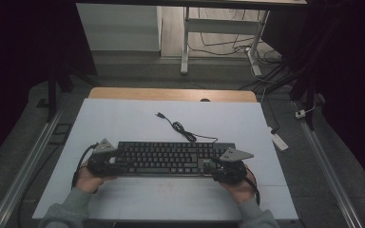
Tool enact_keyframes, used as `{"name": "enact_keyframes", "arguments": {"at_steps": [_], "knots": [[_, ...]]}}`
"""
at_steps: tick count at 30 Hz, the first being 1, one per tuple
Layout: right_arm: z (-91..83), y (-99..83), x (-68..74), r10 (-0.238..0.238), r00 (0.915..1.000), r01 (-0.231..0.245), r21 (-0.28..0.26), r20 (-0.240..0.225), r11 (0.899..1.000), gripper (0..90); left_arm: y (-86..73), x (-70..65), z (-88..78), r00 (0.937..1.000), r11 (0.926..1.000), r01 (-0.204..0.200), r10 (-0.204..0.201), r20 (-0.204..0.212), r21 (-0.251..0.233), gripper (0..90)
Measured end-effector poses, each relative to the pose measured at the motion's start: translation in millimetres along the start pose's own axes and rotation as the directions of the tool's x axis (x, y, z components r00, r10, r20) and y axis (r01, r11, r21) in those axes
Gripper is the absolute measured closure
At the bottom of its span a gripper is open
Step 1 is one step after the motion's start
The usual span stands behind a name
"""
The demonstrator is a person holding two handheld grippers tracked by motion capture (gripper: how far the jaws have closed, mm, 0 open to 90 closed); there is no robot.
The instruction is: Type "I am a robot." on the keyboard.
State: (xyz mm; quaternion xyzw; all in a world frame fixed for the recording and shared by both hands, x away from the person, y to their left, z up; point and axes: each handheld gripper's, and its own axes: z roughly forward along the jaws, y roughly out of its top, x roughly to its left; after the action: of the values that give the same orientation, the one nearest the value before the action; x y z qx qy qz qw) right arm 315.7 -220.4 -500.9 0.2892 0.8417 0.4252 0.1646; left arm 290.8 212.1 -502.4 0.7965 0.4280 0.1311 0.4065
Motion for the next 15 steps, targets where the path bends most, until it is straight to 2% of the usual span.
{"name": "enact_keyframes", "arguments": {"at_steps": [8,15], "knots": [[-24.8,-19.3,-14.6,0.034,0.9989,-0.033,-0.011,0.032,0.999,46.7,0.0,1.3,-0.5,1.0000,1.0000,0.006,-0.006,0.000,0.000,33.3],[-25.0,-20.1,-18.0,0.036,0.9986,-0.036,-0.013,0.038,0.999,46.2,1.3,2.4,-2.2,0.9999,0.9999,0.011,-0.011,-0.004,-0.011,33.3]]}}
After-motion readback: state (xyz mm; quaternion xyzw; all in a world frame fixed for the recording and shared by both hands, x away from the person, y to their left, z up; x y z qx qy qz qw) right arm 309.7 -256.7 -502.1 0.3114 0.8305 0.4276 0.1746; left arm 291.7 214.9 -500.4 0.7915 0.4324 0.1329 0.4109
